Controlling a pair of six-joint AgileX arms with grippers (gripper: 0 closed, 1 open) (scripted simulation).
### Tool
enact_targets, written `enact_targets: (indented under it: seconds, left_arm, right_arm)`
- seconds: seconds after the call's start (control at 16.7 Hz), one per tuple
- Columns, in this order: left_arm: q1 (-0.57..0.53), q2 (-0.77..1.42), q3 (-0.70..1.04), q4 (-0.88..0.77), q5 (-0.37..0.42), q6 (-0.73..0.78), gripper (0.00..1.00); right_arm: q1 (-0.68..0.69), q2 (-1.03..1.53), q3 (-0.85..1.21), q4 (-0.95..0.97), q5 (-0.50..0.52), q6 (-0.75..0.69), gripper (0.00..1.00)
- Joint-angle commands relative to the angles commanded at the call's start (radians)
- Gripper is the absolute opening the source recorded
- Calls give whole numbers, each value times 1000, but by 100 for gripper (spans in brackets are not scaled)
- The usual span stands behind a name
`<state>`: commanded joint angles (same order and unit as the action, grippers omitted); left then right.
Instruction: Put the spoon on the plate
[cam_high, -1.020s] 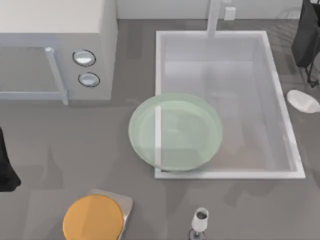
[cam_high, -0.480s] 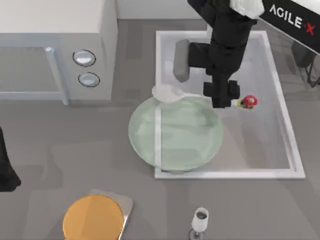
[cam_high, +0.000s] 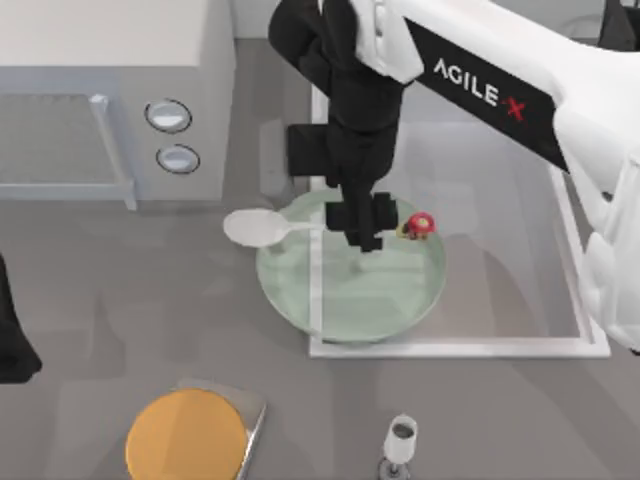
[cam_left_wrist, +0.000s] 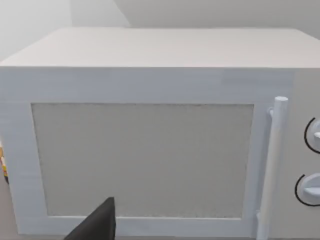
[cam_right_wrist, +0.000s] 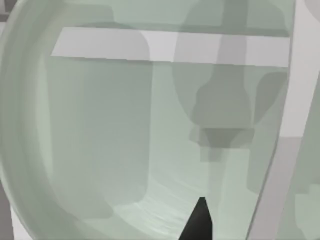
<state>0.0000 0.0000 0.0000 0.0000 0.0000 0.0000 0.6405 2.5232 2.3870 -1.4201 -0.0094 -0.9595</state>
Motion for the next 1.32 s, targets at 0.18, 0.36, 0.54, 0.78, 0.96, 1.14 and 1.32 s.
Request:
enact_targets:
  seconds: [0.18, 0.36, 0.54, 0.78, 0.96, 1.14, 1.32]
  left_arm:
    - [0, 0, 0, 0, 0, 0, 100]
    - [0, 0, 0, 0, 0, 0, 100]
    - [0, 0, 0, 0, 0, 0, 100]
    - [0, 0, 0, 0, 0, 0, 100]
    - [0, 0, 0, 0, 0, 0, 100]
    - [0, 0, 0, 0, 0, 0, 100]
    - [0, 0, 0, 0, 0, 0, 100]
  right_arm:
    - [-3, -2, -3, 1, -1, 2, 0]
    - [-15, -3, -5, 17, 10, 11, 0]
    - [-38, -11, -14, 52, 31, 29, 0]
    - [-66, -29, -36, 111, 57, 51, 0]
    - [-74, -40, -55, 150, 62, 57, 0]
    - [-69, -51, -78, 177, 55, 54, 0]
    - [-52, -57, -103, 190, 40, 41, 0]
